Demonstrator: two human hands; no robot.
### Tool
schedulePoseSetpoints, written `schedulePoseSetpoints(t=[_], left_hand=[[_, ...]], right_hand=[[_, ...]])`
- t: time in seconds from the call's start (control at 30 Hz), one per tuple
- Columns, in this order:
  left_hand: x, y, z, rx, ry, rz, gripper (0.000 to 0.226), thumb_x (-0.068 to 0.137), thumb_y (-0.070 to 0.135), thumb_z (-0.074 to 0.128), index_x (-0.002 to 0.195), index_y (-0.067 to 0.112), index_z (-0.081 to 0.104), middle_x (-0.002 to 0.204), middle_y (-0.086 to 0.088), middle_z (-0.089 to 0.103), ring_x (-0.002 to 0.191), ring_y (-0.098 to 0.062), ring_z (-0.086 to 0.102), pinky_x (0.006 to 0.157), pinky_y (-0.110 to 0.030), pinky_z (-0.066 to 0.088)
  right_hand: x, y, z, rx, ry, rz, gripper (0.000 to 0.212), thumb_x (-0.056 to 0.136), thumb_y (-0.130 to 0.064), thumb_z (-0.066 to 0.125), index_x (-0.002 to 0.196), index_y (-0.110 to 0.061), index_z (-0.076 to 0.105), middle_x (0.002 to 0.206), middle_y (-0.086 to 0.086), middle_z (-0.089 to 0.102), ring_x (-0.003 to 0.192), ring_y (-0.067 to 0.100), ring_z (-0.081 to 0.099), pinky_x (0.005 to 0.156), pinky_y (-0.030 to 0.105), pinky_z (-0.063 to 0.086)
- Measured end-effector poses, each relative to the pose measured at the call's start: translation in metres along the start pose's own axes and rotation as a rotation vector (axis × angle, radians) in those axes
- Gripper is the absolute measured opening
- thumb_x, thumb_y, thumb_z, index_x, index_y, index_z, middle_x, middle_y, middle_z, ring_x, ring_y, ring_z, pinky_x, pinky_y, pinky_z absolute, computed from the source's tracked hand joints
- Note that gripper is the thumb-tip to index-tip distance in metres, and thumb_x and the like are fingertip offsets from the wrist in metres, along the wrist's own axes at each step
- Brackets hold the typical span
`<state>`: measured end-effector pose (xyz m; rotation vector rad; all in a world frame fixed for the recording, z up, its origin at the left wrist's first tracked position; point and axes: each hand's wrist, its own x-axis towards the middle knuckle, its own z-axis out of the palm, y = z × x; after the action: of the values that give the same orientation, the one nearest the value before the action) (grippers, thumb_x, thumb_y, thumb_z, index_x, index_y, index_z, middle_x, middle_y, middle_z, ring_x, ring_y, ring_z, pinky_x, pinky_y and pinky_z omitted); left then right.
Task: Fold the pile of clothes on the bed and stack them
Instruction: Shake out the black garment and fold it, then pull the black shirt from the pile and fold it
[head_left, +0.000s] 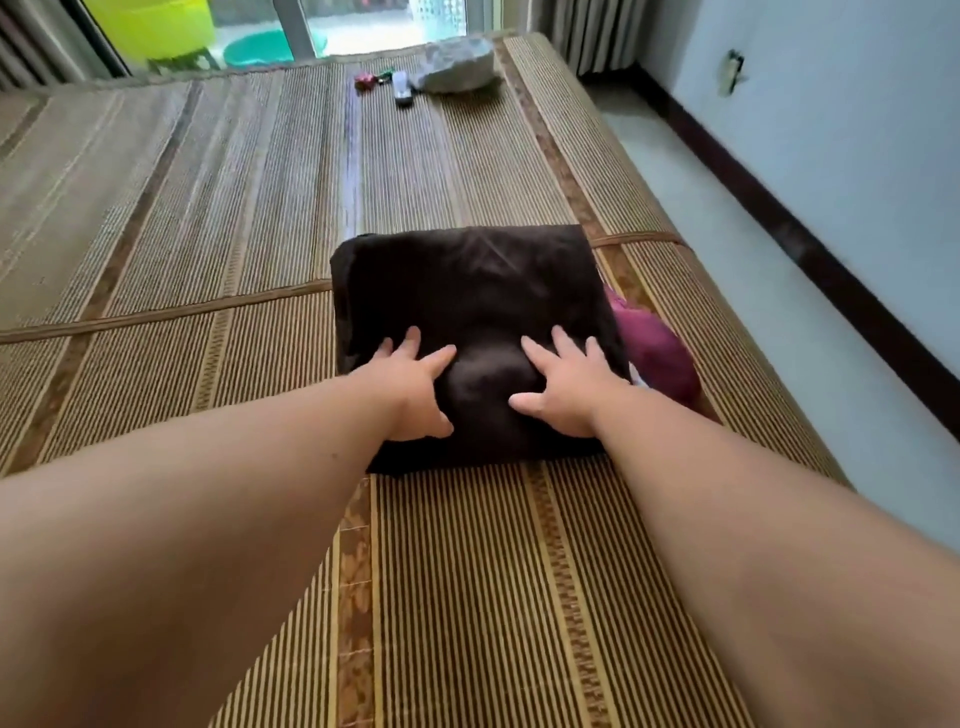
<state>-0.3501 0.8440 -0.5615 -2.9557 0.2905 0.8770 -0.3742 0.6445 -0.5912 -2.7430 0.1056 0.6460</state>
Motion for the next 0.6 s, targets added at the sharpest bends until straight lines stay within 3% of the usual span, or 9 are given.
schedulePoseSetpoints(t=[0.1, 0.2, 0.23, 0.4, 0.6], left_hand=[[-0.016, 0.006, -0.005, -0.031, 0.102, 0.018, 0.096, 0.082, 0.056, 0.061, 0.150, 0.042, -0.004, 0.161, -0.004, -0.012, 0.148, -0.031, -0.007, 0.118, -0.054, 0.013], [-0.045, 0.016, -0.008, 0.032, 0.523, 0.173, 0.087, 0.086, 0.056, 0.054, 0.150, 0.040, -0.001, 0.161, 0.001, -0.011, 0.148, -0.023, -0.013, 0.117, -0.052, 0.008], [-0.056, 0.020, -0.008, 0.012, 0.591, 0.214, 0.087, 0.086, 0.055, 0.053, 0.150, 0.039, -0.002, 0.161, 0.003, -0.013, 0.147, -0.021, -0.015, 0.117, -0.051, 0.006], [-0.117, 0.013, 0.004, -0.133, 0.584, 0.240, 0.088, 0.087, 0.053, 0.050, 0.151, 0.032, -0.006, 0.160, 0.005, -0.014, 0.145, -0.016, -0.021, 0.116, -0.047, -0.003], [-0.214, -0.056, 0.040, -0.211, 0.444, 0.224, 0.079, 0.090, 0.048, 0.046, 0.152, 0.032, 0.001, 0.162, 0.008, -0.004, 0.146, -0.016, -0.018, 0.115, -0.048, -0.007]], right_hand=[[-0.019, -0.008, -0.008, -0.010, 0.059, 0.008, 0.085, 0.086, -0.062, 0.051, 0.150, -0.044, -0.003, 0.161, -0.003, -0.012, 0.147, 0.032, -0.011, 0.111, 0.064, 0.007], [-0.058, -0.015, -0.021, -0.020, 0.289, -0.073, 0.085, 0.087, -0.058, 0.054, 0.150, -0.042, -0.002, 0.161, -0.002, -0.011, 0.147, 0.028, -0.012, 0.113, 0.062, 0.002], [-0.071, -0.017, -0.026, -0.024, 0.357, -0.112, 0.085, 0.087, -0.056, 0.054, 0.150, -0.041, -0.001, 0.161, -0.002, -0.010, 0.147, 0.026, -0.011, 0.113, 0.061, 0.001], [-0.140, -0.045, -0.019, -0.085, 0.517, -0.205, 0.082, 0.087, -0.051, 0.056, 0.150, -0.040, 0.006, 0.161, -0.001, -0.002, 0.147, 0.021, -0.005, 0.113, 0.058, -0.001], [-0.222, -0.122, 0.053, -0.151, 0.265, -0.097, 0.079, 0.090, -0.053, 0.049, 0.150, -0.041, -0.001, 0.160, -0.003, -0.007, 0.147, 0.020, -0.008, 0.113, 0.059, -0.004]])
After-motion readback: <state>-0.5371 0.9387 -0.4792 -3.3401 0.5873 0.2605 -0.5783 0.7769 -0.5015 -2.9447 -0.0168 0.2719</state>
